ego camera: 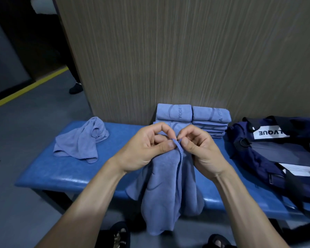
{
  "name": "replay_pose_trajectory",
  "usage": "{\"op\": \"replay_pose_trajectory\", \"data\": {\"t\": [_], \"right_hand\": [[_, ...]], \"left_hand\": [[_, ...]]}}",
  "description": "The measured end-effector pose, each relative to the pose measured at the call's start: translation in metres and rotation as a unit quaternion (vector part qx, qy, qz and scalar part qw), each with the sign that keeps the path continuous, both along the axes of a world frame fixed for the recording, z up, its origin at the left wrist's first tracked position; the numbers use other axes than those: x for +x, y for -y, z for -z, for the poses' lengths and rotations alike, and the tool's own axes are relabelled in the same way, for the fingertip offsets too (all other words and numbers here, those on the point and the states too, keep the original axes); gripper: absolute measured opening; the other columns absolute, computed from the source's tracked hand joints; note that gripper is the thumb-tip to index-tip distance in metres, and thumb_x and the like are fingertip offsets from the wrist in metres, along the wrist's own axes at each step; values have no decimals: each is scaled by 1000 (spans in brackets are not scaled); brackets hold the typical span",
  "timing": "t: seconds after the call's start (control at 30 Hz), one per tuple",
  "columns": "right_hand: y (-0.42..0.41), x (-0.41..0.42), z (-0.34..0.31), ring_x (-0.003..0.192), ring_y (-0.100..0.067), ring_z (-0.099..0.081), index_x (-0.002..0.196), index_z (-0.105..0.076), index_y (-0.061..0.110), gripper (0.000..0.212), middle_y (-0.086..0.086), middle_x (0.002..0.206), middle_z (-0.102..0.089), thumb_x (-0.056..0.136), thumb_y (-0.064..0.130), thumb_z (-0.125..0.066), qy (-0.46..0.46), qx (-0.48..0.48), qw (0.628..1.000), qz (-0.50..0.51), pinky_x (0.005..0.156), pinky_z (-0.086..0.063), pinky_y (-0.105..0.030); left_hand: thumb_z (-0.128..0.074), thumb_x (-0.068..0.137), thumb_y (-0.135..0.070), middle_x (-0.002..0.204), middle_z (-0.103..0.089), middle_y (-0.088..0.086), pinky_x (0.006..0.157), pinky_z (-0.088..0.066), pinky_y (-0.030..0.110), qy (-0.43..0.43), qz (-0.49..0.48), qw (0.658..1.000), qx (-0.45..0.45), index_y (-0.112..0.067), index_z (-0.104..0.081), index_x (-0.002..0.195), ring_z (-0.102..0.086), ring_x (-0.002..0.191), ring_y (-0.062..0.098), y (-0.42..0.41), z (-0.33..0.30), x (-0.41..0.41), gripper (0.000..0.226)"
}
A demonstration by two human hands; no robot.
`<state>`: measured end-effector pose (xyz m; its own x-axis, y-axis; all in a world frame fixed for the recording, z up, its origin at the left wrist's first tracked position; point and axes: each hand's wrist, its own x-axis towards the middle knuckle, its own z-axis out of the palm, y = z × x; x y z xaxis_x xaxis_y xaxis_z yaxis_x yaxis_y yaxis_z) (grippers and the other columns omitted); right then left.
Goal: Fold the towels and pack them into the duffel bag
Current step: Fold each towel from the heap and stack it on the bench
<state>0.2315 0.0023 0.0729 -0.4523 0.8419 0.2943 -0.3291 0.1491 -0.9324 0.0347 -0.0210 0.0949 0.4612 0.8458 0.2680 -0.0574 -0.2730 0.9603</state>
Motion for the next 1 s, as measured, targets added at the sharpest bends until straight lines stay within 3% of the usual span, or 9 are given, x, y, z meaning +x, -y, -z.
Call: {"op": "replay_pose_trajectory", "data": {"t": [0.17,0.33,0.47,0.57,0.63,0.7,0.77,0.87,1.0], "right_hand": [[0,3,1,82,-19,-52,87,-68,18,33,-1,83,-61,77,44,-84,-8,-29,999,-41,80,-42,-31],[2,0,-1,85,-15,-60,86,-69,18,30,-1,83,-67,77,43,-84,-5,-32,998,-45,81,-48,-23],[-2,-2,3,99,-31,-56,96,-62,15,34,-9,91,-63,78,34,-85,-14,-22,999,-22,93,-42,-39],[-3,-3,4,103,-26,-56,109,-58,5,59,-6,101,-62,74,41,-88,12,-27,1000,0,99,-43,-41],[-2,-2,3,101,-23,-56,109,-56,0,71,-6,101,-61,69,48,-89,40,-28,999,23,97,-45,-38],[0,-1,2,88,-15,-52,94,-52,5,65,-1,86,-56,65,50,-90,79,-10,995,68,81,-44,-26],[2,0,0,75,-14,-40,80,-46,3,60,0,74,-43,67,47,-84,124,29,984,128,65,-34,-22],[7,-1,-2,67,-17,-32,70,-50,3,46,1,65,-38,76,34,-83,118,64,978,161,59,-27,-26],[13,-6,-6,66,-13,-49,79,-65,6,24,-6,70,-60,86,26,-76,138,151,959,197,64,-41,-33]], "left_hand": [[-64,94,-15,71,-64,3,71,-44,13,-8,-7,1000,10,-12,-60,96,-56,70,5,-1,-1,1,6],[-64,93,-16,74,-65,0,74,-46,17,-23,-21,999,24,-11,-60,96,-58,74,6,-1,1,2,8],[-65,95,-10,76,-65,-10,72,-44,22,-43,-42,996,63,-9,-60,101,-57,73,5,0,2,3,8],[-62,98,-3,73,-62,-8,66,-38,23,-63,-59,992,95,-11,-63,122,-47,65,13,2,1,4,25],[-62,98,-5,92,-72,6,76,-48,29,-83,-60,988,119,-15,-66,128,-60,75,25,2,1,5,32],[-63,97,-7,109,-74,7,91,-54,40,-98,-68,985,125,-15,-70,121,-70,97,27,2,3,3,26],[-63,96,-11,102,-73,12,84,-52,45,-109,-78,985,112,-15,-71,113,-68,91,29,1,5,2,18],[-66,95,-22,86,-70,10,72,-45,36,-106,-93,985,101,-19,-69,102,-57,76,17,-1,7,-1,9],[-67,90,-21,69,-66,-12,66,-43,19,-111,-171,970,132,-17,-67,91,-55,64,2,-3,8,2,5]]}}
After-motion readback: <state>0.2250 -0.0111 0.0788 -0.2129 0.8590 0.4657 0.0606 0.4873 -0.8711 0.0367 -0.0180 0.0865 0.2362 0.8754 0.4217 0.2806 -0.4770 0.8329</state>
